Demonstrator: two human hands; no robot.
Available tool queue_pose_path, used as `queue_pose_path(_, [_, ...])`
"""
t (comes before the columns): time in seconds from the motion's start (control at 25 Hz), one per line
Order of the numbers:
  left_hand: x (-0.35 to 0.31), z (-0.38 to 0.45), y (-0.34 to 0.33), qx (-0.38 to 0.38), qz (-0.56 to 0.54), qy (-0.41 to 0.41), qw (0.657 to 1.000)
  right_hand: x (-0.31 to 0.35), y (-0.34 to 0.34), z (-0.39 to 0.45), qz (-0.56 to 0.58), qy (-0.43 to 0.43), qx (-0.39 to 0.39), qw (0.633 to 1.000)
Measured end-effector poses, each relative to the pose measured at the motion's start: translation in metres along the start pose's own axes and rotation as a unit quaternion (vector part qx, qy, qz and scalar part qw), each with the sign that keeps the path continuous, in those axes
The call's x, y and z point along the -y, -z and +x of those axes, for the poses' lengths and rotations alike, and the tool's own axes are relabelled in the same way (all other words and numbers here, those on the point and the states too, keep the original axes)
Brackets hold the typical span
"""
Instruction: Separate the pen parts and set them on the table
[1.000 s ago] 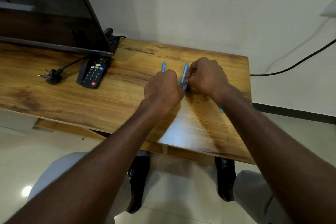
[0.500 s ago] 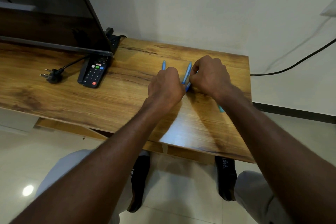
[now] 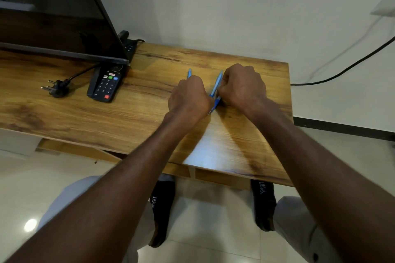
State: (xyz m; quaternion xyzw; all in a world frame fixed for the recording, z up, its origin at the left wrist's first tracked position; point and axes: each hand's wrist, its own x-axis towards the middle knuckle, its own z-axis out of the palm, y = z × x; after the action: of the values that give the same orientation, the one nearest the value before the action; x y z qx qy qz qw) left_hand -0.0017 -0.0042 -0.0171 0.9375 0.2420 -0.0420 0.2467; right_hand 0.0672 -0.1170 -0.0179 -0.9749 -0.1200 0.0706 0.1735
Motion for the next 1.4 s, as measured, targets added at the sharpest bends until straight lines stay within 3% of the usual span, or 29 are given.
queue_pose_path(0.2, [0.003,0.008,0.013,0.065,-0.177,0.072,0.979,0.002,0.002,0.0,-0.001,-0.001,-0.033,0.999])
queue_pose_path(0.4, [0.009,0.002,0.031,0.099,-0.312,0.063,0.943,0.009,0.013,-0.001,0.178,-0.061,-0.019,0.982])
queue_pose_path(0.48, [0.014,0.0,0.038,0.112,-0.321,0.022,0.94,0.012,0.018,-0.003,0.304,-0.084,0.012,0.949])
queue_pose_path(0.64, [0.026,-0.004,0.052,0.114,-0.308,-0.037,0.944,0.012,0.031,-0.003,0.511,-0.139,0.1,0.843])
queue_pose_path(0.76, [0.03,-0.003,0.06,0.08,-0.301,-0.06,0.949,0.008,0.035,-0.009,0.533,-0.126,0.127,0.827])
queue_pose_path(0.92, [0.023,-0.013,0.067,0.117,-0.299,-0.112,0.94,0.005,0.043,-0.029,0.535,-0.094,0.146,0.827])
queue_pose_path(1.2, [0.029,-0.03,0.074,0.112,-0.275,-0.147,0.944,-0.007,0.055,-0.069,0.609,-0.123,0.008,0.784])
queue_pose_path(1.4, [0.039,-0.069,0.068,0.115,-0.274,-0.16,0.941,-0.01,0.053,-0.118,0.583,-0.097,-0.018,0.807])
